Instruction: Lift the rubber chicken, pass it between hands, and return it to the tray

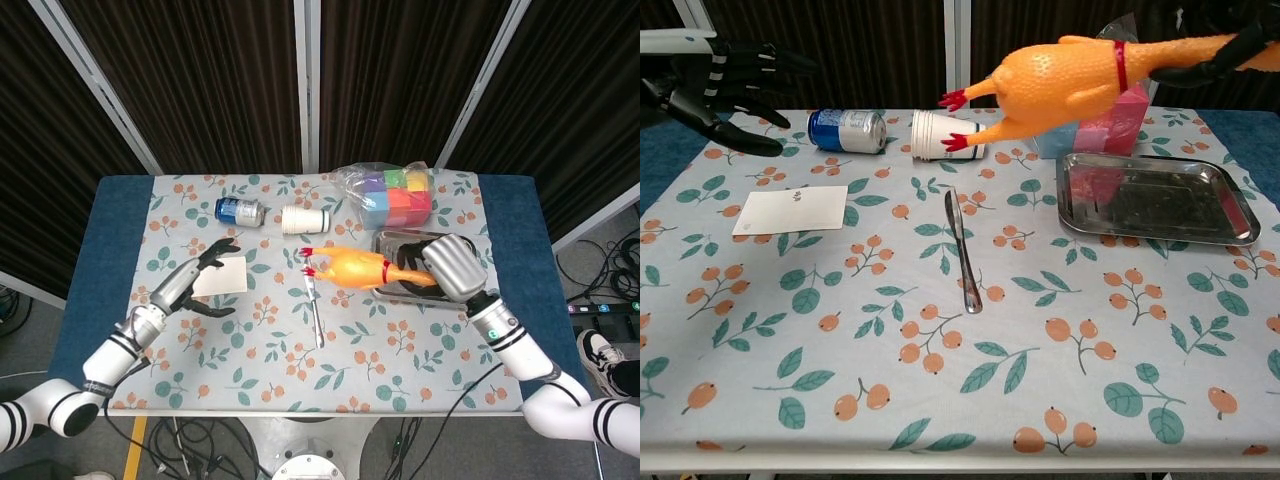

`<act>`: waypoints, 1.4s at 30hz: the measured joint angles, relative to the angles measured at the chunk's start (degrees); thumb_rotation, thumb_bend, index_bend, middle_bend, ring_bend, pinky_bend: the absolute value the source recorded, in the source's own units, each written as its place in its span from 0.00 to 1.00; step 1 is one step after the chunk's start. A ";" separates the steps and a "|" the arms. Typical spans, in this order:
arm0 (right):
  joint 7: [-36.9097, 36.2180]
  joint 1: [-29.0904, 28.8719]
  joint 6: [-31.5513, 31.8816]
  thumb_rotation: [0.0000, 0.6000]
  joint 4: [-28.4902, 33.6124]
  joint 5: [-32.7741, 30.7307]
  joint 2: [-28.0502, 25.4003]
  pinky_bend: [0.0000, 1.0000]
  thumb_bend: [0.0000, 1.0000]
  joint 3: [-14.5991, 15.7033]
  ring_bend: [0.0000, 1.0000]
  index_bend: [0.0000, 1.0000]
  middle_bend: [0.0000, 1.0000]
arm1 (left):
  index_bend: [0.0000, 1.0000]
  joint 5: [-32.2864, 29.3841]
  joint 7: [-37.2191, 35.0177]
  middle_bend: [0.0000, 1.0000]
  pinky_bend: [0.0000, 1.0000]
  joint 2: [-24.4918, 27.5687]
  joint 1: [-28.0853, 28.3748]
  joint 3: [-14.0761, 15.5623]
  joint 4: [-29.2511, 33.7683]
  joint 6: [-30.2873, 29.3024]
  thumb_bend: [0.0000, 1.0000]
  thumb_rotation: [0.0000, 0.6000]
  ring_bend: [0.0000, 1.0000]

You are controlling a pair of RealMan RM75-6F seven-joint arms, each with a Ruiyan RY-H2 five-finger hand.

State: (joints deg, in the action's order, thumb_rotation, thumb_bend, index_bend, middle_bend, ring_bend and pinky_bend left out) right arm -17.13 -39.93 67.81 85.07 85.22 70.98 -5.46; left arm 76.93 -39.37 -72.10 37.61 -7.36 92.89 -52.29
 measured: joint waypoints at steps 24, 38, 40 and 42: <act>-42.27 6.88 -9.72 1.00 -42.98 -2.11 20.07 0.78 0.52 3.15 0.64 0.81 0.71 | 0.18 -4.15 2.74 0.11 0.20 -0.20 -2.49 -1.32 1.17 1.36 0.16 1.00 0.09; -48.86 6.70 -14.85 1.00 -54.64 -0.06 26.13 0.33 0.00 4.50 0.21 0.13 0.28 | 0.18 -3.59 2.04 0.11 0.20 -0.44 -3.06 -1.82 0.72 2.07 0.15 1.00 0.09; -48.59 6.68 -15.51 1.00 -54.84 0.05 25.99 0.28 0.00 4.61 0.15 0.04 0.22 | 0.18 -3.44 2.04 0.11 0.20 -0.52 -3.13 -1.82 0.64 2.07 0.15 1.00 0.09; -48.10 6.67 -15.66 1.00 -54.82 0.16 25.79 0.23 0.00 4.66 0.09 0.00 0.17 | 0.18 -3.33 2.08 0.11 0.20 -0.61 -3.20 -1.87 0.51 2.04 0.15 1.00 0.09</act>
State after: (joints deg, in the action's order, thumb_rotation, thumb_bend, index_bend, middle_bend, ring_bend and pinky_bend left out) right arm -65.23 -33.26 52.15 30.25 85.38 96.77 -0.80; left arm 73.61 -37.30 -72.71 34.40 -9.23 93.40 -50.25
